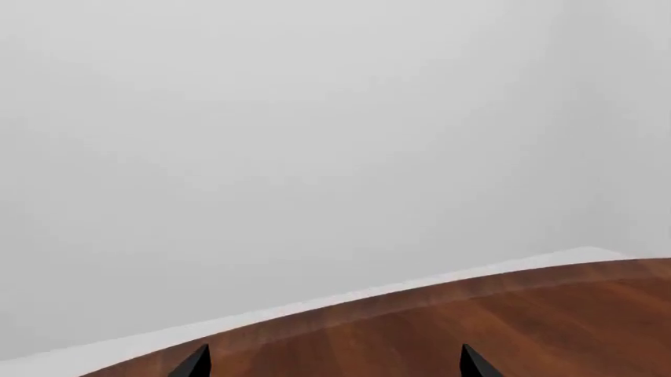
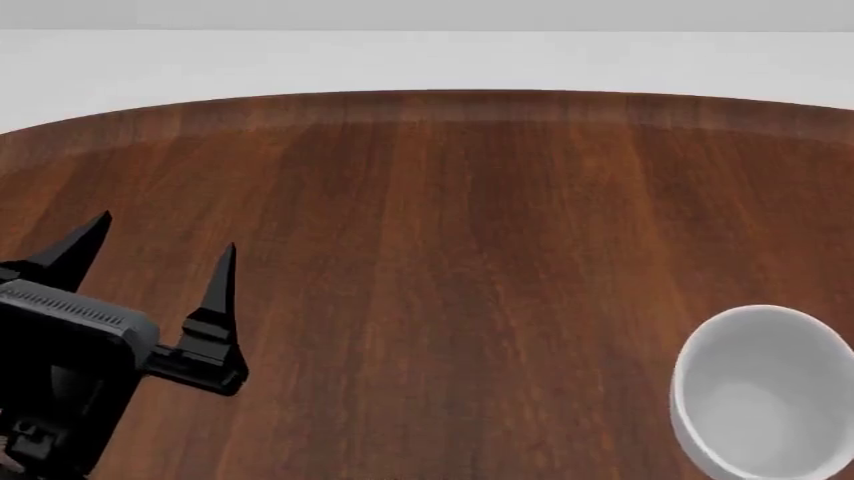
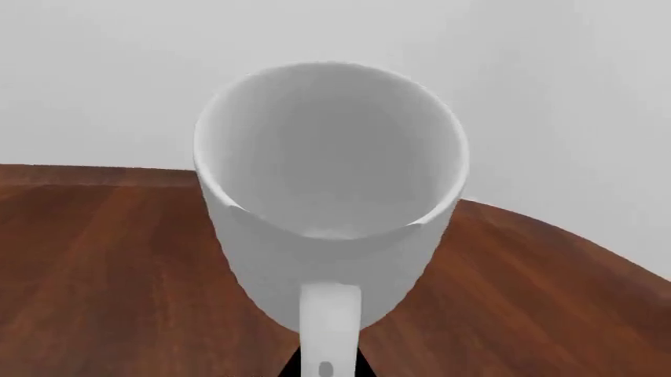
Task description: Put the white mug on the plate.
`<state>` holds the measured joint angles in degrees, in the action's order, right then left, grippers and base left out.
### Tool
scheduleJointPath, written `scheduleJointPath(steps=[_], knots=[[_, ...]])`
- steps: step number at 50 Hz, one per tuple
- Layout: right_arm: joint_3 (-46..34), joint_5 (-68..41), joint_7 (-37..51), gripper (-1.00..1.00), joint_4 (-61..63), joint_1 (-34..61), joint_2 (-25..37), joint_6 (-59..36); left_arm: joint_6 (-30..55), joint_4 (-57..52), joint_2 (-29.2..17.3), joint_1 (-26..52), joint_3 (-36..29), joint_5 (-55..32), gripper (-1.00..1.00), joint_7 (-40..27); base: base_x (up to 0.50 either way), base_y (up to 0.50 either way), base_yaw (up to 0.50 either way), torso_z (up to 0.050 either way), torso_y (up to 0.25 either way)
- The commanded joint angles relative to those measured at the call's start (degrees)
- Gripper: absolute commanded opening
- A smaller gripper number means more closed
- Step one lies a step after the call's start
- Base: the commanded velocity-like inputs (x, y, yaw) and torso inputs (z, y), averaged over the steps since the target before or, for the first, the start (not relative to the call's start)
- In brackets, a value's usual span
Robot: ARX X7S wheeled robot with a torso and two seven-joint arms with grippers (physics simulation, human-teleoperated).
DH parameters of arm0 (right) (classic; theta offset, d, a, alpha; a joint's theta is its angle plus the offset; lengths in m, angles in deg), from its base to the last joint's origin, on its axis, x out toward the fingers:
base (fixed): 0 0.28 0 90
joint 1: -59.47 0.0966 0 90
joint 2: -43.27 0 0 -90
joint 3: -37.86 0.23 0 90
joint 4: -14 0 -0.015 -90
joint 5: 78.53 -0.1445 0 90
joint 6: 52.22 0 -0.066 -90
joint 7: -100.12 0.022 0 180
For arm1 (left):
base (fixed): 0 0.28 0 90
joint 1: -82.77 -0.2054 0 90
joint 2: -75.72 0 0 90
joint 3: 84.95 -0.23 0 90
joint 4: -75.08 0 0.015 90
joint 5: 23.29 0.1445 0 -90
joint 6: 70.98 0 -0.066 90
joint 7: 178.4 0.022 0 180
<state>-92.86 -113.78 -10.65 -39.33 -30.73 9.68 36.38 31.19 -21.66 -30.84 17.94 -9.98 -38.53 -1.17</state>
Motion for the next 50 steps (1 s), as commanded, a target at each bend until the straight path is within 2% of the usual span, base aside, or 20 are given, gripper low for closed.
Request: scheduleJointPath(steps=[1, 15, 27, 37, 50], knots=[[0.79, 0.09, 1.96, -1.00, -2.23, 0.12, -4.23, 0.71, -4.30, 12.54, 1.34, 8.81, -0.75, 0.30, 1.00, 4.14, 0.00, 0.00, 0.00, 0.000, 0.000], [-0.12, 2.95, 4.13, -1.00, -3.08, -6.87, -6.38, 6.69, -5.96, 18.07, 3.00, 13.12, -2.52, 0.80, 1.00, 5.94, 0.00, 0.00, 0.00, 0.000, 0.000], [-0.11, 3.16, 7.93, -1.00, -1.47, -10.91, -5.70, 6.26, -10.06, 25.49, 4.97, 16.05, -3.28, 0.77, 1.00, 7.78, 0.00, 0.00, 0.00, 0.000, 0.000], [0.58, 3.93, 10.79, -1.00, -0.33, -14.42, -4.77, 7.47, -10.13, 24.94, 4.84, 15.87, -3.73, 0.75, 1.00, 7.63, 0.00, 0.00, 0.00, 0.000, 0.000], [1.23, 2.89, 9.04, -1.00, -7.25, -18.04, -7.65, 13.99, -10.45, 25.23, 4.84, 15.89, -4.21, 0.62, 1.00, 7.59, 0.00, 0.00, 0.00, 0.000, 0.000]])
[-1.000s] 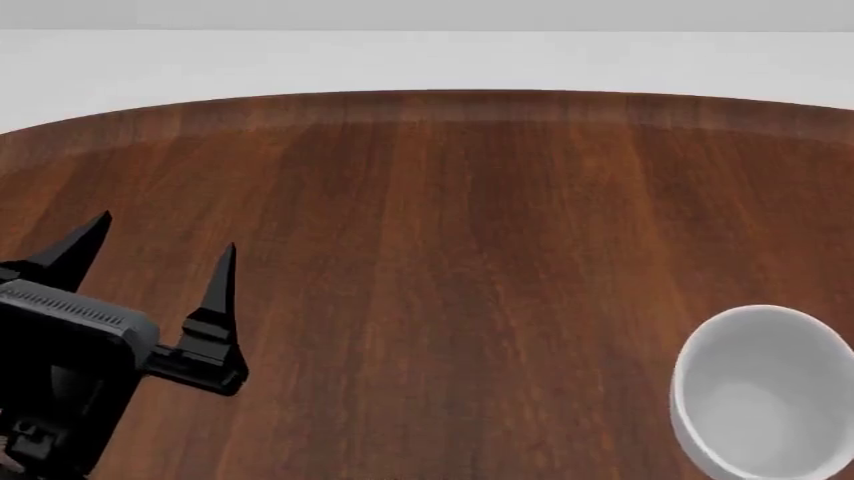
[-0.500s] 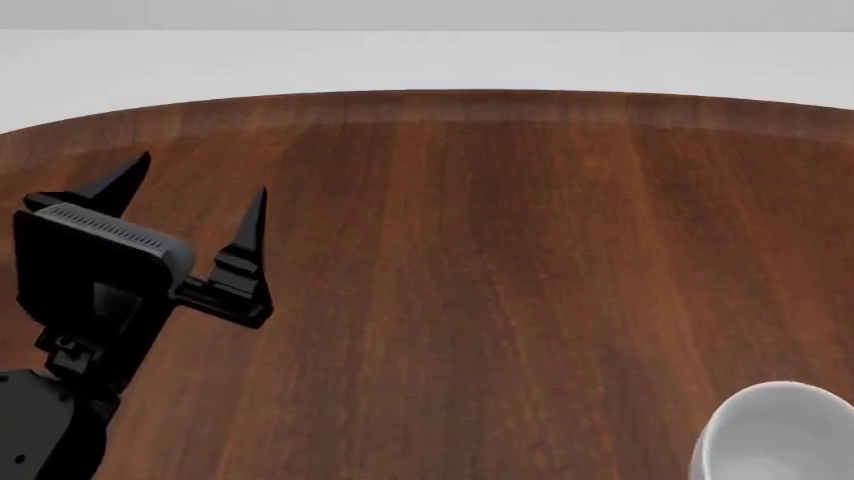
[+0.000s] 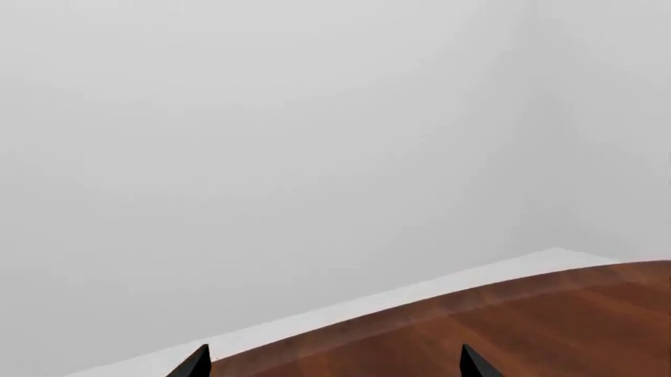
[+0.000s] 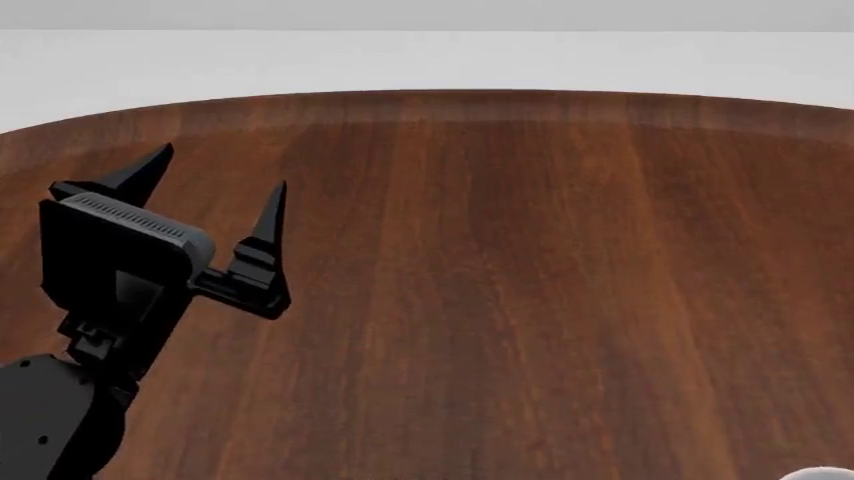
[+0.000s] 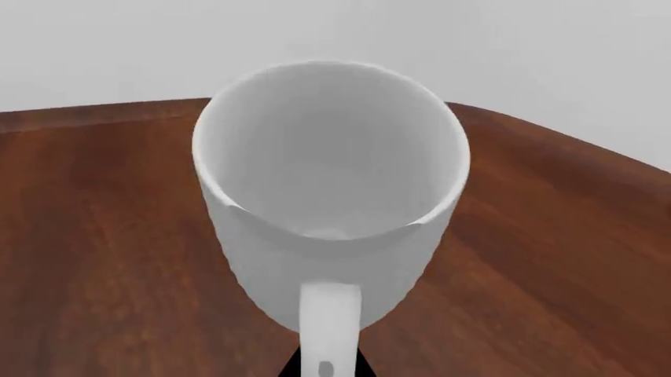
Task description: Put the white mug on the plate.
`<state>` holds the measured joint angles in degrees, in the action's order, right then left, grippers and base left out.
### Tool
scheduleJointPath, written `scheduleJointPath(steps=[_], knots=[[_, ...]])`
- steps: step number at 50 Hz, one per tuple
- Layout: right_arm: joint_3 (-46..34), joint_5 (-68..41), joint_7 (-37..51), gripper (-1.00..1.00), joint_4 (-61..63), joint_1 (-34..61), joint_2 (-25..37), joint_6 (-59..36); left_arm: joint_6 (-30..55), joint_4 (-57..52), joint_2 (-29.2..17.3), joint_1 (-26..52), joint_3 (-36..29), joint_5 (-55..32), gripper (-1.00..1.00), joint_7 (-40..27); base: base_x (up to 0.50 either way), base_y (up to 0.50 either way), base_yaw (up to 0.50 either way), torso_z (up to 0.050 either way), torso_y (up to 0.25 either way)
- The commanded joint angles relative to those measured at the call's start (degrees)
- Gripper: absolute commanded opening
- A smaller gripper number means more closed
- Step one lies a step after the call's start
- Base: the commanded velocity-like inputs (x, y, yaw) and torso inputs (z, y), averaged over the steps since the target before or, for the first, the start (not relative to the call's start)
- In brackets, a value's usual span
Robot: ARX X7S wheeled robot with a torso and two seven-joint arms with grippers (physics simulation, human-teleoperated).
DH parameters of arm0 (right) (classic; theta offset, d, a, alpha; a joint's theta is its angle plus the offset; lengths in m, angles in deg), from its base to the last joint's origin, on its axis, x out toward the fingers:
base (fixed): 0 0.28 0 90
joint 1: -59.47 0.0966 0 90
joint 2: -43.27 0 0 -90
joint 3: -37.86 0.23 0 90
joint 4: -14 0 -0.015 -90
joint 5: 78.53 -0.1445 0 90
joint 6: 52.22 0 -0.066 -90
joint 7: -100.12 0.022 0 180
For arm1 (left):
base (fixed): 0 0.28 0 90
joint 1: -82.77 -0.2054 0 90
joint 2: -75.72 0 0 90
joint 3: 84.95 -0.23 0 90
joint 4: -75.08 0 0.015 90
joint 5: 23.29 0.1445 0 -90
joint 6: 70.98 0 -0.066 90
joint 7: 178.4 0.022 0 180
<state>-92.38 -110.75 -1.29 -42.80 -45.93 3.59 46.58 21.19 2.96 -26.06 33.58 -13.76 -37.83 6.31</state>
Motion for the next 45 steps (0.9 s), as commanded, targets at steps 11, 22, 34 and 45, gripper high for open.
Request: scheduleJointPath(steps=[11, 22, 34, 45], knots=[[1.52, -1.07, -2.19, -1.00, -8.17, -4.30, -3.04, 7.72, 0.42, -0.94, -0.48, -0.28, -0.75, -0.11, 1.00, -0.51, 0.00, 0.00, 0.00, 0.000, 0.000], [1.95, -3.42, -4.62, -1.00, -11.73, -4.66, -4.36, 10.07, 0.57, -1.01, -0.71, -0.21, -0.95, -0.14, 1.00, -0.88, 0.00, 0.00, 0.00, 0.000, 0.001], [1.79, -5.81, -7.81, -1.00, -15.90, -4.28, -6.87, 12.11, 1.09, -1.11, -0.77, 0.02, -1.59, 0.21, 1.00, -1.42, 0.00, 0.00, 0.00, 0.000, 0.000], [1.00, -5.16, -7.44, -1.00, -13.98, -4.10, -7.32, 10.85, 0.99, -0.99, -0.73, -0.19, -2.09, 0.13, 1.00, -1.46, 0.00, 0.00, 0.00, 0.000, 0.000]])
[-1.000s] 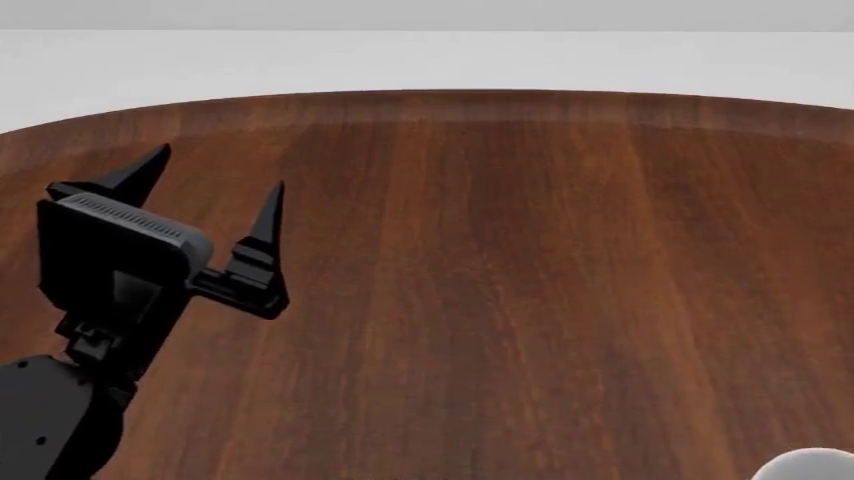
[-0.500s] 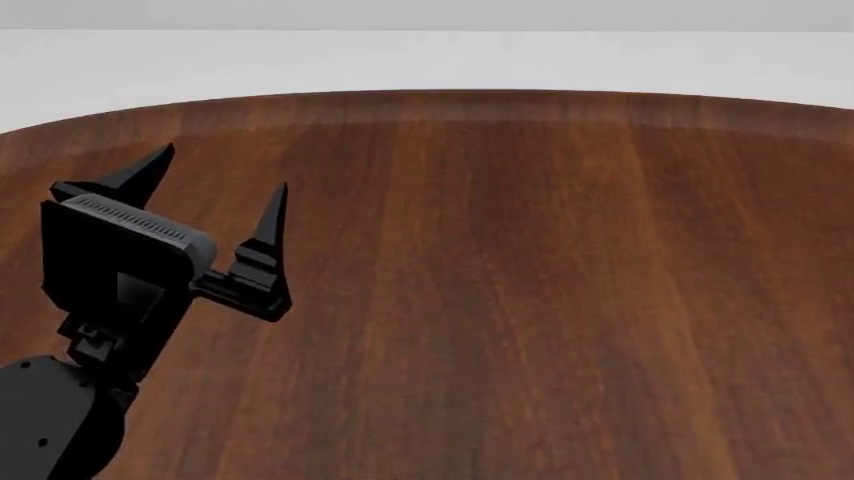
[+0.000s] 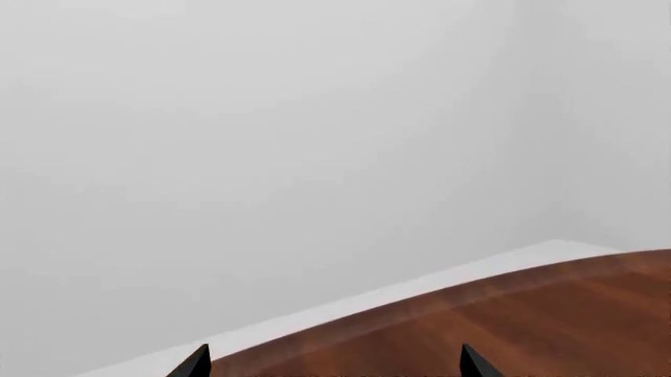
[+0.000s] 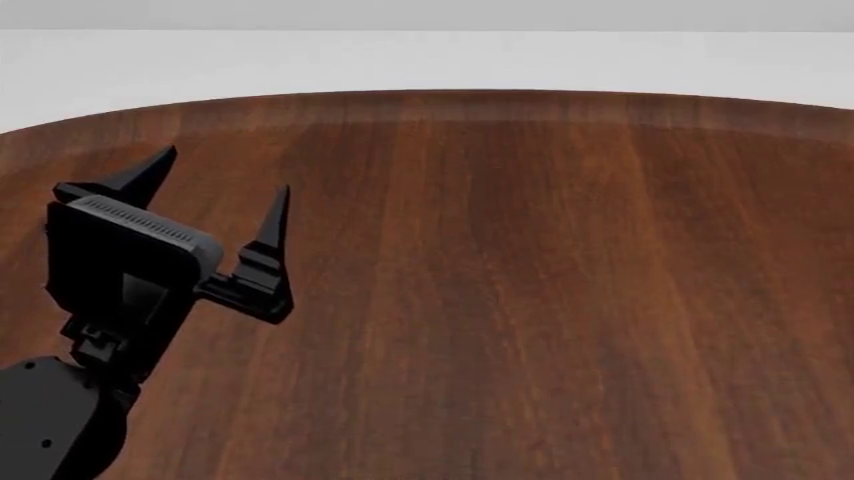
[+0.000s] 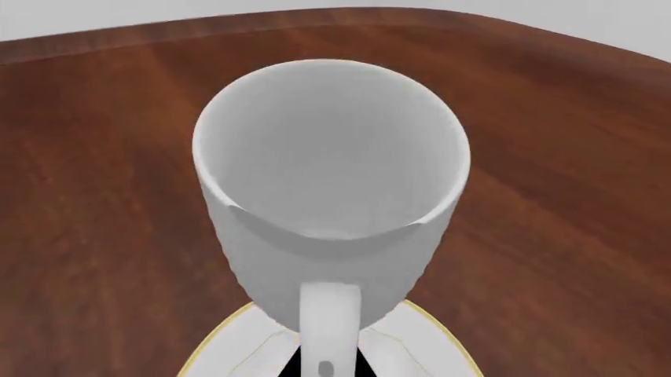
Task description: Put the white mug on the plate.
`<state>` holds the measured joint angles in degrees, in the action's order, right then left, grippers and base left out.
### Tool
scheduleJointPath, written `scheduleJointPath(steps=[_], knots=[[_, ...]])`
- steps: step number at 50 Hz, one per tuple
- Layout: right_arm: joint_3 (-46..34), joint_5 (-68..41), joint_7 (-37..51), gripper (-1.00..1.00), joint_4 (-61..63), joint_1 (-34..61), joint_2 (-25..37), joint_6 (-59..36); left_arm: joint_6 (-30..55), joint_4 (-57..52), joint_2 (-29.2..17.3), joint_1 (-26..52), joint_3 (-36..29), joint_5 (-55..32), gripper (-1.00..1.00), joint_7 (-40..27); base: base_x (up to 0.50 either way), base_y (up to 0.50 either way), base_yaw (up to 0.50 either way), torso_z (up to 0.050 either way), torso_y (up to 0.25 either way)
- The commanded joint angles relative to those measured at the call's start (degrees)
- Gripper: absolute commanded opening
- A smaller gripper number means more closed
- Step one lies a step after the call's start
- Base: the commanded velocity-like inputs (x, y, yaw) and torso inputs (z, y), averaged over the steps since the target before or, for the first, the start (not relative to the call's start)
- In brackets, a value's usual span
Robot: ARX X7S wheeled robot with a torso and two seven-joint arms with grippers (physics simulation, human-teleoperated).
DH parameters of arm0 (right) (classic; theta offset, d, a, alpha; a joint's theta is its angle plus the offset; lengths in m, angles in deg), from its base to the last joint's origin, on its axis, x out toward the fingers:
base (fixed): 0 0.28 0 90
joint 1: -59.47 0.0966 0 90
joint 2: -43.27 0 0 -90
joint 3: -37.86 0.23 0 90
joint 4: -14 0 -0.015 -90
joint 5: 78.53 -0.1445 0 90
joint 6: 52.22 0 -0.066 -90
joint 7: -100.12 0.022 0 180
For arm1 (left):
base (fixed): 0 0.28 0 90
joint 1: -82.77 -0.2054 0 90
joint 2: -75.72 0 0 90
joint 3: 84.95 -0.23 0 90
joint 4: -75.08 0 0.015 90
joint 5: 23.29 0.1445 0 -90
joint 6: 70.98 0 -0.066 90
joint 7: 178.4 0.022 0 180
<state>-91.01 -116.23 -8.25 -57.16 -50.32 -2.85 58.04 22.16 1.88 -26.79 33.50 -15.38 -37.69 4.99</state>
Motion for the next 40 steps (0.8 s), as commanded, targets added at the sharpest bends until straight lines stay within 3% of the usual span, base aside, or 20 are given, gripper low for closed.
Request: scheduleJointPath(steps=[1, 13, 25, 40], knots=[[-0.46, 0.47, -0.34, -1.00, 0.70, 0.26, -0.88, -0.79, -0.01, 0.16, -0.01, -0.08, -0.49, -0.03, 1.00, -0.13, 0.00, 0.00, 0.00, 0.000, 0.000], [-1.81, 3.87, 3.98, -1.00, 7.43, 1.08, 0.92, -7.58, -1.42, 2.80, 0.55, 0.83, -0.80, -0.16, 1.00, 0.32, 0.00, 0.00, 0.00, 0.000, 0.000], [-1.55, 4.51, 4.89, -1.00, 7.43, -1.78, 0.72, -5.61, -3.01, 5.88, 1.24, 3.34, -1.07, 0.20, 1.00, 0.53, 0.00, 0.00, 0.00, 0.000, 0.000], [-2.22, 5.02, 6.38, -1.00, 7.83, -3.82, -0.51, -6.12, -9.84, 17.81, 3.85, 8.86, -1.21, 0.63, 1.00, 2.51, 0.00, 0.00, 0.00, 0.000, 0.000]])
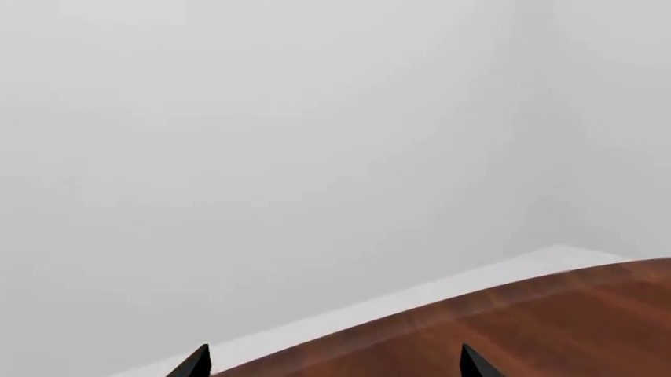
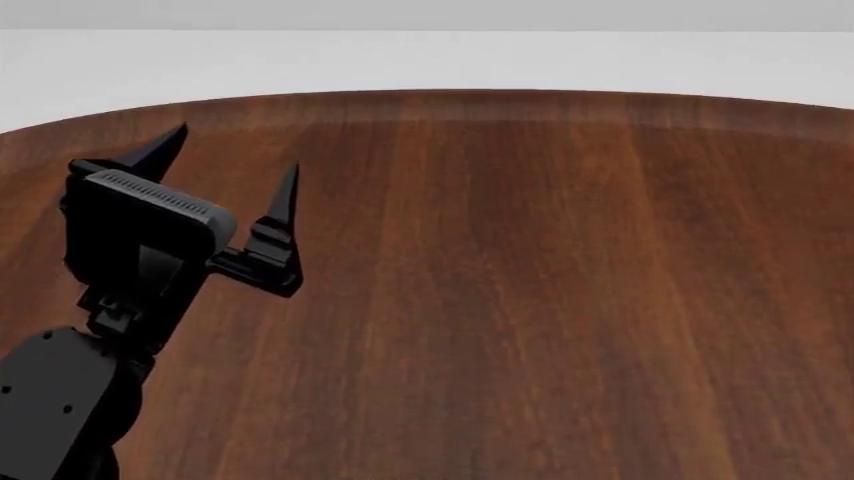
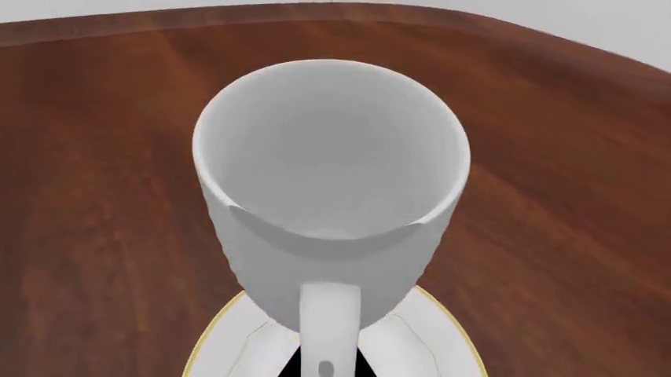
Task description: Put the white mug on the plate.
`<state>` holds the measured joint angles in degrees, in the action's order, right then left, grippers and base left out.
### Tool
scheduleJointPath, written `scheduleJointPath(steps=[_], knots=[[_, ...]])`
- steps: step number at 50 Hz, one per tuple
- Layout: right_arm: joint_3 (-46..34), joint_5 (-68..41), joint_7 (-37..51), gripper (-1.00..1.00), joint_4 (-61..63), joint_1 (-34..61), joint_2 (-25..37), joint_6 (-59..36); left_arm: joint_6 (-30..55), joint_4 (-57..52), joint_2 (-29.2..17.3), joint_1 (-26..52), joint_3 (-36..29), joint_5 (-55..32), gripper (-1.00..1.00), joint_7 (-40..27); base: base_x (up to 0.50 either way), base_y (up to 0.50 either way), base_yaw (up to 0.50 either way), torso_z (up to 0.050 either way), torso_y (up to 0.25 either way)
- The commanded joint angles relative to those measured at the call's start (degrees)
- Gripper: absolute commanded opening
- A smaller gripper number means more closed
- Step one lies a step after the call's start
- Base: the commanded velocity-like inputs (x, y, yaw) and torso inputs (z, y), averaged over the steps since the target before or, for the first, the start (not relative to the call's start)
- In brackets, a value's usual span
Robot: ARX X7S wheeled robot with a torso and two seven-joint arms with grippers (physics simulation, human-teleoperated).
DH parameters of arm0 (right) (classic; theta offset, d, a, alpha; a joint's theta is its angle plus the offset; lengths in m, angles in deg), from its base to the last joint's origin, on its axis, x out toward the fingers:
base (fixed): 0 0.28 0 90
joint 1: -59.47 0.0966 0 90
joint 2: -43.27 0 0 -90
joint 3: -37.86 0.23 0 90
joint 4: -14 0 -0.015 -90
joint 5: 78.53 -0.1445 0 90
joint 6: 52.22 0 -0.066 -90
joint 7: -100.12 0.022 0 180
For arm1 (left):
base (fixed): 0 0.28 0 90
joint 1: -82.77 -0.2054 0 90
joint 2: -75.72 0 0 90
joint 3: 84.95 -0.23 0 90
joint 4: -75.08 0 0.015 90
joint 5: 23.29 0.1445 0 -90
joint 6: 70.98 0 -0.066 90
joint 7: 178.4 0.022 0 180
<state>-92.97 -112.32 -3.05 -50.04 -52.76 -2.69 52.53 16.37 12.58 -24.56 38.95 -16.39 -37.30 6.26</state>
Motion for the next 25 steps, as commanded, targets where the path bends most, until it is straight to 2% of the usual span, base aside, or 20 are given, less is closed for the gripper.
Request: scheduleJointPath(steps=[1, 9, 25], knots=[[-0.37, 0.84, 0.75, -1.00, 0.32, -1.44, -1.02, -0.24, -4.21, 7.43, 1.69, 3.58, -0.21, 0.25, 1.00, 1.25, 0.00, 0.00, 0.00, 0.000, 0.000], [-0.88, 1.75, 0.69, -1.00, 0.28, -2.23, -1.80, 0.06, -6.56, 12.10, 2.71, 5.72, -0.22, 0.10, 1.00, 1.94, 0.00, 0.00, 0.00, 0.000, 0.000], [-1.57, 1.00, -1.96, -1.00, -3.51, -3.79, -4.81, 3.77, -7.17, 12.95, 2.93, 6.21, -0.68, -0.24, 1.00, 1.88, 0.00, 0.00, 0.00, 0.000, 0.000]])
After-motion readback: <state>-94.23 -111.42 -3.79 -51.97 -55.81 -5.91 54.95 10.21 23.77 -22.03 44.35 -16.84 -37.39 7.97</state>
